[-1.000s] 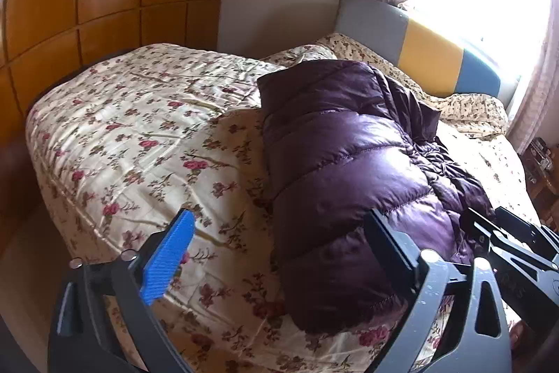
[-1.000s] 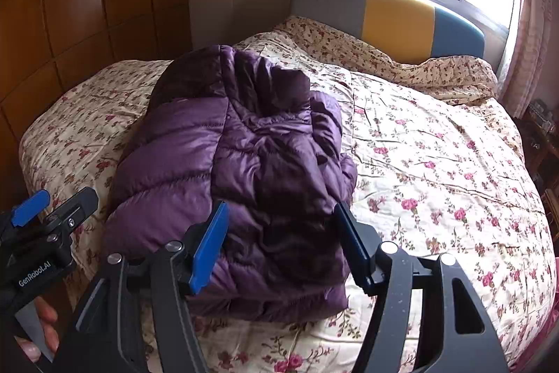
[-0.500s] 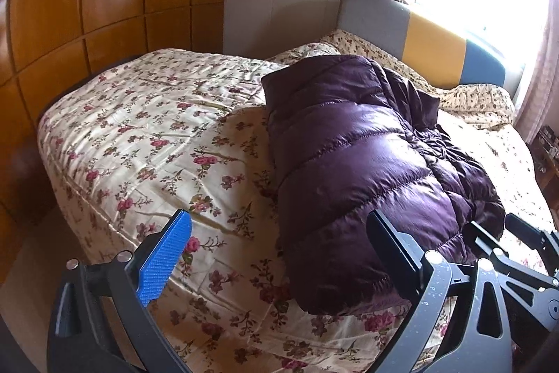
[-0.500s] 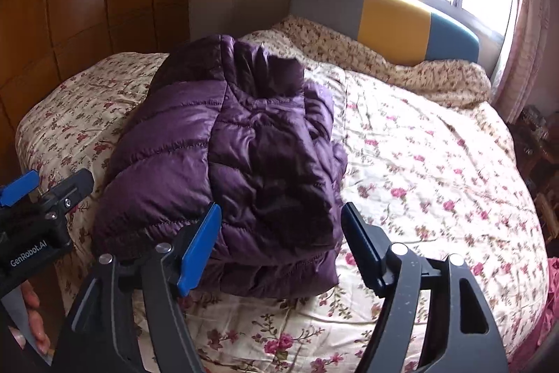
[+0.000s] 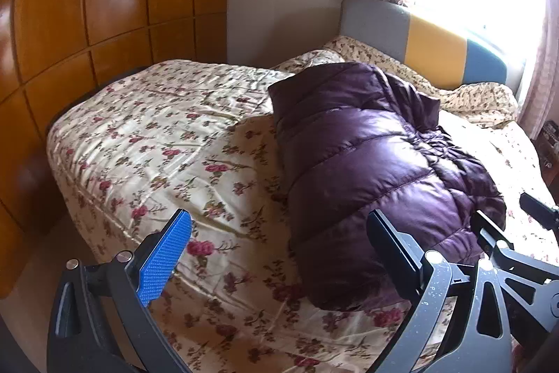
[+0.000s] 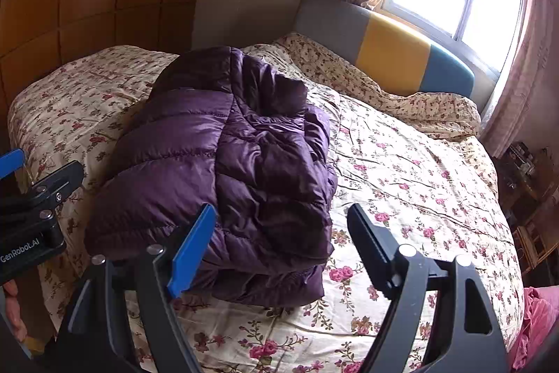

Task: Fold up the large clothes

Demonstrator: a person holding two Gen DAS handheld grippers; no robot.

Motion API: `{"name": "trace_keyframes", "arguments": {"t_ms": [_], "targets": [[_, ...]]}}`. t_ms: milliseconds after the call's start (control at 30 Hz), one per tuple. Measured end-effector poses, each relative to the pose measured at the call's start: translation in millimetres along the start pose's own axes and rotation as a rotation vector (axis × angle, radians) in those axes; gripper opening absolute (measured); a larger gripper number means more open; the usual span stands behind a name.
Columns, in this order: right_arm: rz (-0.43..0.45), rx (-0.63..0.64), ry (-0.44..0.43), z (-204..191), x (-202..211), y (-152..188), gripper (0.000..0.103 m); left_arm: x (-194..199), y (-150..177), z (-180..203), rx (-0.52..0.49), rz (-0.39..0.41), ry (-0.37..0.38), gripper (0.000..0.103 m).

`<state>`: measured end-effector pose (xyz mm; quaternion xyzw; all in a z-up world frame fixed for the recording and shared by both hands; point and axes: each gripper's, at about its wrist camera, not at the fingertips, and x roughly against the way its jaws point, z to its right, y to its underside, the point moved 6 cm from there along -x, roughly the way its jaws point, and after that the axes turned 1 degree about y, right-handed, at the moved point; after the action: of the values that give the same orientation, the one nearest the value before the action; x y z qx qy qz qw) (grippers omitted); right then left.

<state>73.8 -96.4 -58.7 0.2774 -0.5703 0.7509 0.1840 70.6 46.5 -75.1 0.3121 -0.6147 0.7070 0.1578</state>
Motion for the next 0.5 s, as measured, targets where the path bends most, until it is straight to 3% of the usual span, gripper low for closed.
{"name": "trace_keyframes", "arguments": {"t_ms": [233, 500], "targets": [[0.012, 0.01, -0.009, -3.5, 0.9, -3.8, 0.084, 1.9, 0.6, -9.5, 0.049, 0.001, 0.008, 0.099], [0.006, 0.007, -0.008, -3.3, 0.1, -4.0, 0.087, 4.9, 0.1, -5.1, 0.038, 0.015, -0.004, 0.099]]}}
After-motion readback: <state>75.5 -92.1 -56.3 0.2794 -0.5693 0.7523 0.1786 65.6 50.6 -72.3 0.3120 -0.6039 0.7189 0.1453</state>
